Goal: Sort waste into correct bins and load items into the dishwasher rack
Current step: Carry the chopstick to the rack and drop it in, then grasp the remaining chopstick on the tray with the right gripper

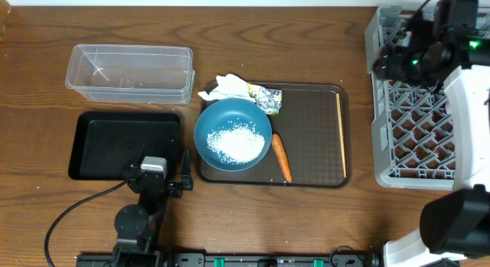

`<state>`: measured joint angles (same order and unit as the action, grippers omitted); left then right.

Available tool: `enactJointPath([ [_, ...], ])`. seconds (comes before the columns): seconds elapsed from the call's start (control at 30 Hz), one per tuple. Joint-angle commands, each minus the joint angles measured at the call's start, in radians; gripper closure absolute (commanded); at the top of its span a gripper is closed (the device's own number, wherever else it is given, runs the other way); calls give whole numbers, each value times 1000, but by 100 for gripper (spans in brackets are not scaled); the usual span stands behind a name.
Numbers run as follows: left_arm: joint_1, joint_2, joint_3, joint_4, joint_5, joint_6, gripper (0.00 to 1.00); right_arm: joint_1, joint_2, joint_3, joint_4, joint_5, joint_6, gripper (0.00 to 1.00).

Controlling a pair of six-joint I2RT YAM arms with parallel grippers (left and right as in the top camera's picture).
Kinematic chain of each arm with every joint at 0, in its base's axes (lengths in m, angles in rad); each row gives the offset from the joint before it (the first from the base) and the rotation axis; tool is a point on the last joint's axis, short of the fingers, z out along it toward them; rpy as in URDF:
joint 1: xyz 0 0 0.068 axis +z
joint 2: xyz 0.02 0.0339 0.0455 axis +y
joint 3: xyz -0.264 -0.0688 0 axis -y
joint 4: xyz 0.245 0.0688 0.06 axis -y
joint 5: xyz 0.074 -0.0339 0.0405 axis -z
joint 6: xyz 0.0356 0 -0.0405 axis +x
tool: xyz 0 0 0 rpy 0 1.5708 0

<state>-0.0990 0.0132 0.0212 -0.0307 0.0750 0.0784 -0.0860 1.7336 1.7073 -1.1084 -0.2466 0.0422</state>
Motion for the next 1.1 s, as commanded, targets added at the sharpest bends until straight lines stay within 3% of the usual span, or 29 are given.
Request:
enactJointPath([
  [0.0, 4, -3, -17, -33, 10, -5, 2, 85, 15, -29, -35, -106, 8, 18],
  [0.17, 4, -3, -17, -33, 10, -5, 2, 203, 20, -173, 14, 95, 154, 12],
  [0.53, 4, -3, -17, -33, 10, -5, 2, 267, 24, -486, 347, 145, 234, 24],
  [0.77, 4, -3, -17, -33, 10, -5, 2, 267, 79, -494, 376, 155, 230, 29],
  [1.07, 4, -3, -17, -33, 10, -5, 2, 261, 159, -490, 395, 198, 191, 27],
])
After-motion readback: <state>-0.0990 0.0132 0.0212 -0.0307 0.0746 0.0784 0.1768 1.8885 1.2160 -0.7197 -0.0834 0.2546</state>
